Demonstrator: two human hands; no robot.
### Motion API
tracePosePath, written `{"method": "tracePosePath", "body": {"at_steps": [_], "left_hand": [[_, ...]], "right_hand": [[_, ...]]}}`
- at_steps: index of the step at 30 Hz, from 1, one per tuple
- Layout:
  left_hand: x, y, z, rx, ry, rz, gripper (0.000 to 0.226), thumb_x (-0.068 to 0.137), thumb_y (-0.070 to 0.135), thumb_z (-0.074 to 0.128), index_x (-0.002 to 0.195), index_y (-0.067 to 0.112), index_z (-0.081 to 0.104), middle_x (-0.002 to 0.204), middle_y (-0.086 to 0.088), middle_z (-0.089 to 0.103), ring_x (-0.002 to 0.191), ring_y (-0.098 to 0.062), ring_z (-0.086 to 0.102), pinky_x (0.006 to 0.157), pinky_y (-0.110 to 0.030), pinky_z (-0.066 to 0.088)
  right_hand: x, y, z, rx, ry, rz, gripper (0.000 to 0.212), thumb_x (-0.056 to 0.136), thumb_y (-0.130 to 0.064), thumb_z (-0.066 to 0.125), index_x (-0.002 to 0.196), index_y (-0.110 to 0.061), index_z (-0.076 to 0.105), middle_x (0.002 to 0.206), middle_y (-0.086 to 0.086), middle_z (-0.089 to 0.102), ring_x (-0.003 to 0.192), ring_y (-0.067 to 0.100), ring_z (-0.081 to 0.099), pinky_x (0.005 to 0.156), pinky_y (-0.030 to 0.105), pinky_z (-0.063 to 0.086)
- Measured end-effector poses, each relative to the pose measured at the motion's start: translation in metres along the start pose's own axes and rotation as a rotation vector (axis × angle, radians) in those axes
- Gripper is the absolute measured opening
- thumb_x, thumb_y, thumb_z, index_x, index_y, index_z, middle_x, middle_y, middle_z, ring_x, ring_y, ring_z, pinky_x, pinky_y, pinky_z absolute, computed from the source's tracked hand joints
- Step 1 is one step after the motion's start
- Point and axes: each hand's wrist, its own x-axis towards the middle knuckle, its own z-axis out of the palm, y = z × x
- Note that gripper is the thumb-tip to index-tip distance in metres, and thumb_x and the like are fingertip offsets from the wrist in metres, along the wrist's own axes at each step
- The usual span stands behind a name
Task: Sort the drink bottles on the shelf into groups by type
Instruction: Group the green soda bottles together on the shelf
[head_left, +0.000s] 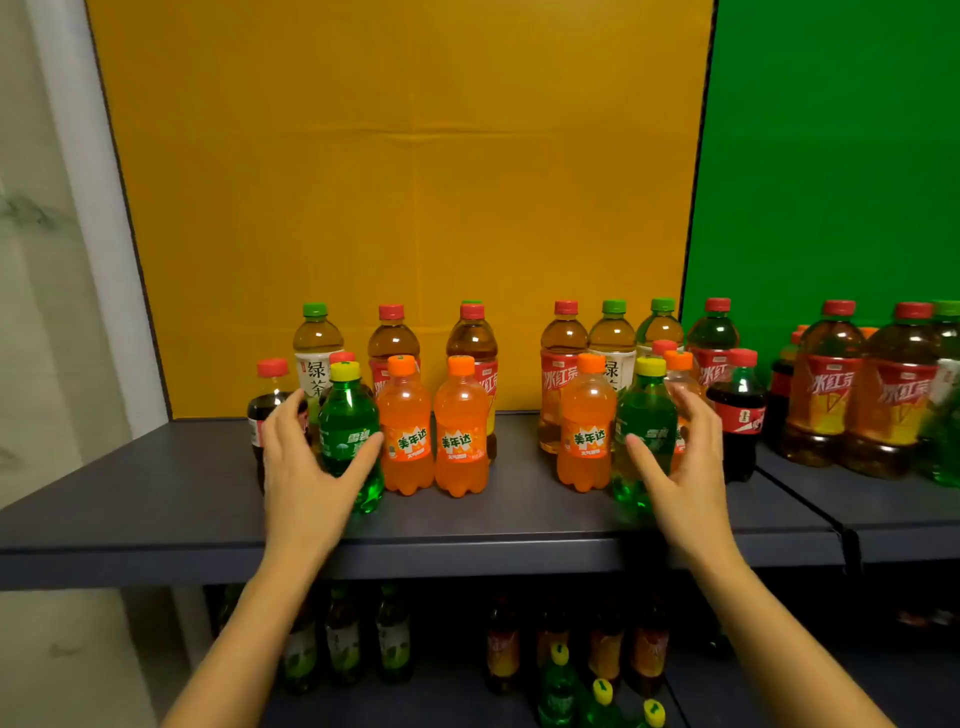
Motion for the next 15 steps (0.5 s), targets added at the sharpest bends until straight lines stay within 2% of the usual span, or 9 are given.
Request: {"method": "tracePosePath", "body": {"at_steps": [3,7,12,15], "left_hand": [[0.007,-0.005,0.018,0.065,-0.022,-0.054,0.093,0.072,0.042,0.073,0.143,0.01,0.021,0.144,-0.013,0.029,0.134,-0.028,0.031,0.107,-0.045,0.032],[0.006,-0.017,0.036,0.059,-0.021,-0.107,0.091,0.074,0.037,0.073,0.142,0.007,0.02,0.144,-0.015,0.031,0.134,-0.031,0.03,0.107,-0.046,0.031],[0.012,-0.025,0.045,-0.019,0.018,-0.207,0.086,0.067,0.028,0.081,0.133,0.003,0.032,0.133,-0.017,0.04,0.124,-0.031,0.041,0.099,-0.042,0.037],[0.012,-0.029,0.046,-0.061,0.012,-0.251,0.079,0.064,0.026,0.083,0.126,0.004,0.039,0.128,-0.016,0.045,0.118,-0.03,0.046,0.094,-0.041,0.039]], "right_hand": [[0.012,0.011,0.008,-0.051,0.059,0.049,0.072,0.081,-0.021,0.069,0.14,-0.009,0.03,0.142,0.011,0.033,0.133,0.023,0.03,0.109,0.034,0.026],[0.013,0.027,0.02,-0.021,0.07,0.207,0.08,0.075,-0.029,0.074,0.139,-0.011,0.029,0.138,0.013,0.033,0.13,0.027,0.033,0.108,0.043,0.033],[0.012,0.035,0.025,-0.113,0.112,0.281,0.091,0.064,-0.041,0.08,0.135,-0.014,0.031,0.133,0.01,0.039,0.125,0.027,0.041,0.094,0.047,0.044],[0.01,0.037,0.027,-0.181,0.08,0.319,0.093,0.062,-0.041,0.081,0.135,-0.011,0.031,0.133,0.012,0.039,0.123,0.03,0.044,0.092,0.049,0.046]]}}
